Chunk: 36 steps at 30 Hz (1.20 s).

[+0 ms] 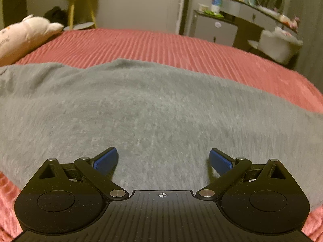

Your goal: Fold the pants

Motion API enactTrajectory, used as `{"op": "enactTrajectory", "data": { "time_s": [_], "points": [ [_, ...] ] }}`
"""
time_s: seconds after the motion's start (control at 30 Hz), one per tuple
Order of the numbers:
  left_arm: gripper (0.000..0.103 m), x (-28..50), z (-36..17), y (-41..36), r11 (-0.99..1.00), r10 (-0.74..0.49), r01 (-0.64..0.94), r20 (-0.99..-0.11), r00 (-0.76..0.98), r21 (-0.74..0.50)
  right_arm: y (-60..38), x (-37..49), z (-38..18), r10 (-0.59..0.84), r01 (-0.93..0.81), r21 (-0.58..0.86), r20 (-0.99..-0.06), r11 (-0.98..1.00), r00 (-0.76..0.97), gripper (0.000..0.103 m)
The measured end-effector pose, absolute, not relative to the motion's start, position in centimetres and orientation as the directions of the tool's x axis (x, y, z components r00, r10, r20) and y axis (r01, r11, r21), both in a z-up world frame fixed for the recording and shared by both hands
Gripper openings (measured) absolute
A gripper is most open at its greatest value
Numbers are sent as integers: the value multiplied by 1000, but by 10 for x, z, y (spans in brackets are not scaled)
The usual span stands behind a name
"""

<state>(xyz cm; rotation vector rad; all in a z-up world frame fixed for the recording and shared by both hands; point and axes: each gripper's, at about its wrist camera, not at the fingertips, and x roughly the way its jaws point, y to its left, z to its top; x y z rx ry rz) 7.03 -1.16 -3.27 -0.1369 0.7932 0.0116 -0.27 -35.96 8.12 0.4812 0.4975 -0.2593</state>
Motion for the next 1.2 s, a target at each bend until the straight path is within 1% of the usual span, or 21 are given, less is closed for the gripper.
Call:
{"op": "enactTrajectory", "data": {
  "time_s": [0.07,0.17,0.23,0.3,0.33,0.37,0.43,0.5,0.57,0.6,0.63,0.67,0.7,0.77,0.83,0.87,0.93,1.0,1.07,1.17,1.2],
  "points": [
    [101,70,-31,-6,985,-51,-80,-707,705,-150,-296,14,94,25,134,284,-495,949,868,9],
    [101,67,-28,-2,980,-59,-91,-700,711,-175,-215,27,81,194,-107,189,-535,976,823,11],
    [101,65,-27,-2,979,-65,-89,-692,719,-184,-171,35,54,262,-215,150,-613,965,745,14],
    [101,64,-26,-2,978,-75,-83,-688,722,-194,-144,42,21,307,-268,171,-717,948,627,23],
    [101,65,-26,-2,977,-81,-80,-688,721,-198,-138,43,9,312,-268,185,-751,945,582,27],
    [101,65,-26,-3,976,-88,-74,-689,720,-203,-137,37,6,306,-263,179,-735,948,604,28],
    [101,67,-27,-5,976,-114,-50,-685,720,-214,-150,34,16,373,-260,269,-712,927,595,39],
    [101,69,-28,-7,973,-145,-19,-677,722,-228,-179,33,24,488,-209,458,-658,864,573,67],
    [101,71,-29,-9,962,-205,21,-669,715,-272,-208,26,30,490,-115,555,-595,824,637,77],
    [101,72,-30,-10,952,-245,42,-668,703,-304,-224,20,30,462,-64,574,-582,816,669,84],
    [101,74,-30,-11,935,-297,71,-662,688,-346,-238,15,28,417,1,579,-589,816,692,87],
    [101,75,-30,-12,914,-352,97,-652,671,-393,-254,11,21,347,99,571,-618,815,705,89],
    [101,77,-29,-13,891,-402,118,-640,655,-439,-266,6,13,315,173,589,-631,789,709,89],
    [101,84,-27,-17,840,-490,150,-613,620,-521,-290,-1,-1,348,243,720,-566,650,747,89],
    [96,96,-31,-27,786,-571,162,-602,558,-596,-302,-5,-4,328,273,764,-530,584,782,89],
    [94,100,-33,-32,771,-590,156,-600,541,-618,-303,-5,-4,312,276,761,-528,587,790,89],
    [86,113,-40,-47,753,-620,147,-618,484,-641,-303,-2,-2,290,266,730,-539,629,791,89],
    [83,124,-50,-63,739,-647,142,-635,422,-659,-294,-3,-1,283,256,698,-558,669,780,91],
    [82,130,-51,-71,729,-654,140,-622,432,-670,-287,-2,3,279,233,669,-564,705,777,94],
    [66,147,-64,-74,633,-728,54,-571,379,-772,-282,2,6,275,217,649,-568,729,776,97],
    [53,152,-71,-73,615,-736,16,-567,371,-788,-281,2,6,281,212,654,-564,726,777,98]
  ]
}}
